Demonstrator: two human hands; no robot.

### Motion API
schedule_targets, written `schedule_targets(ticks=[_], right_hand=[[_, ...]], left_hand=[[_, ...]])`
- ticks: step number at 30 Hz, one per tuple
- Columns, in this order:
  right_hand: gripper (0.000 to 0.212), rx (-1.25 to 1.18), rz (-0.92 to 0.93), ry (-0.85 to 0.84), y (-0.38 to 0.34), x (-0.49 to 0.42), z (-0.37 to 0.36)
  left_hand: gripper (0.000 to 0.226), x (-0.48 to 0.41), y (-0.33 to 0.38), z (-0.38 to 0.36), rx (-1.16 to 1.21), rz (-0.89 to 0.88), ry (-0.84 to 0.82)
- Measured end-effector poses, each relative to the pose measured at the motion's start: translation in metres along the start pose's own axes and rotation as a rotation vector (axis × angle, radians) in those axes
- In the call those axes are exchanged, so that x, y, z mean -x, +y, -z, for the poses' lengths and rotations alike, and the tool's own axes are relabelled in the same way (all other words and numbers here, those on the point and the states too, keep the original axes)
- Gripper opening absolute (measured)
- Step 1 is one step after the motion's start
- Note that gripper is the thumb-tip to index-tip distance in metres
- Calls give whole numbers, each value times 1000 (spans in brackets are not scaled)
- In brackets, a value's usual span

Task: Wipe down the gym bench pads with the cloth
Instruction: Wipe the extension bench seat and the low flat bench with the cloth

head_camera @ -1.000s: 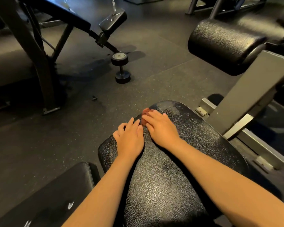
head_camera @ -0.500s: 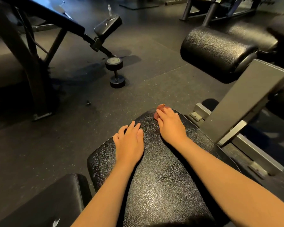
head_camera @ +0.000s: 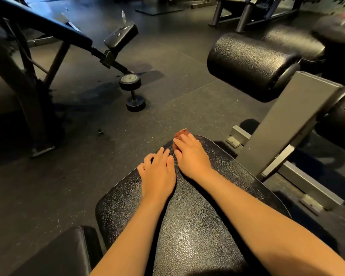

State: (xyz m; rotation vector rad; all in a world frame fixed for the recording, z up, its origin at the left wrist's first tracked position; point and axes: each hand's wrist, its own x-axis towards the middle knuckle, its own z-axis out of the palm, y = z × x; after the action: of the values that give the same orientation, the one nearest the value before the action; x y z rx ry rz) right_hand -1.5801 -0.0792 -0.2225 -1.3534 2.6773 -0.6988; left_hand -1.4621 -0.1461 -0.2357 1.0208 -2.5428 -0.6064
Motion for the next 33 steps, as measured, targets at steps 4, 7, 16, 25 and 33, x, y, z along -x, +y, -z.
schedule_targets(ticks=[4,7,16,25,33], right_hand=[[39,-36,162,-111,1,-8,8],[20,58,124,23,22,-12,15],[31,45,120,72,22,9,3],[36,223,-29,157,40,42,22],[47,50,-91,-48,47,18,31]], left_hand=[[32,-7,11,1,130,43,52],[43,-4,6,-3,46,22,65],[48,-7,22,-11,30,49,10],[46,6,33,-11,45,-37,-15],[32,5,65,-25,157,-34,2]])
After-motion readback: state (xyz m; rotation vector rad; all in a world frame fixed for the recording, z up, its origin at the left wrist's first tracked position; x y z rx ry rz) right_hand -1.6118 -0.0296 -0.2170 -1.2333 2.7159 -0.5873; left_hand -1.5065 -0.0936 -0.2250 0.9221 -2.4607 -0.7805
